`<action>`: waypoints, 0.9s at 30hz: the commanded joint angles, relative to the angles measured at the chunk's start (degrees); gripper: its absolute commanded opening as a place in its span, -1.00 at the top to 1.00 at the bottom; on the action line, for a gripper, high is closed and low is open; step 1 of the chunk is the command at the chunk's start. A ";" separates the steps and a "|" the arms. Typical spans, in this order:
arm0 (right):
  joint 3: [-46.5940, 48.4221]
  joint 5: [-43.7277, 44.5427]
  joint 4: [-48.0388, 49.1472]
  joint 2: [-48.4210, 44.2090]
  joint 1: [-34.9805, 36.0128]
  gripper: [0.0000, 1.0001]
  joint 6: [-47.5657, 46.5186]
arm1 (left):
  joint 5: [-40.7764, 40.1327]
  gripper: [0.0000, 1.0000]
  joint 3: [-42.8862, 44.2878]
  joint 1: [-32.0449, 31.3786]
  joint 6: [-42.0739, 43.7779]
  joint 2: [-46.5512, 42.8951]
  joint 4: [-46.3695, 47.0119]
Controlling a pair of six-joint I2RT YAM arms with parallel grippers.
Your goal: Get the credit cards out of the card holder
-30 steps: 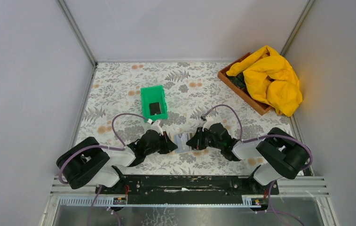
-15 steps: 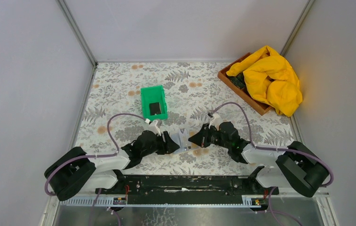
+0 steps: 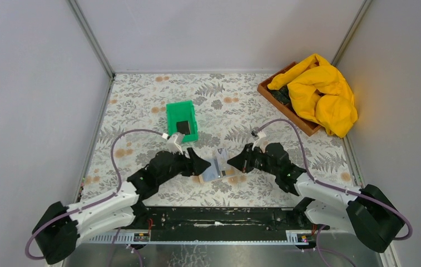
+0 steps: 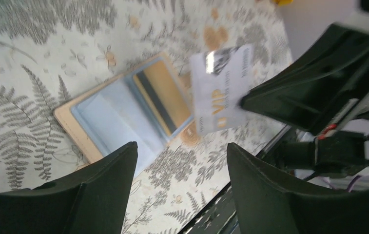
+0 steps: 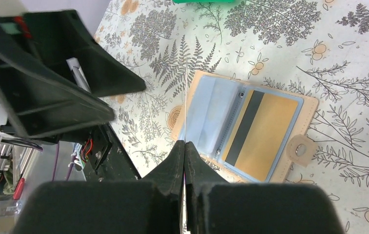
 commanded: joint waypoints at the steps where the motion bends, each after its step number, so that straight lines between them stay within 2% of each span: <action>1: 6.98 -1.58 0.34 4.36 -0.44 1.00 -0.01 | -9.46 -0.52 3.91 -0.08 1.54 -9.66 -10.48; 4: 15.99 -2.52 0.37 11.73 -0.31 1.00 0.30 | -18.04 -0.75 4.15 -0.04 1.46 -16.47 -16.50; 9: 30.55 0.03 -0.06 25.46 -0.06 1.00 1.80 | -30.31 -0.99 5.46 0.06 2.56 -25.59 -23.99; 13: 42.64 2.41 -0.87 37.62 0.24 1.00 4.88 | -37.83 -1.00 5.62 0.18 1.81 -28.19 -25.09; 20: 68.70 4.29 -11.15 57.92 2.62 1.00 4.65 | -48.14 -1.00 4.85 0.24 1.82 -29.28 -25.60; 27: 77.15 7.06 -15.92 64.90 2.64 1.00 2.62 | -54.15 -0.97 0.71 0.27 -1.09 -40.47 -30.36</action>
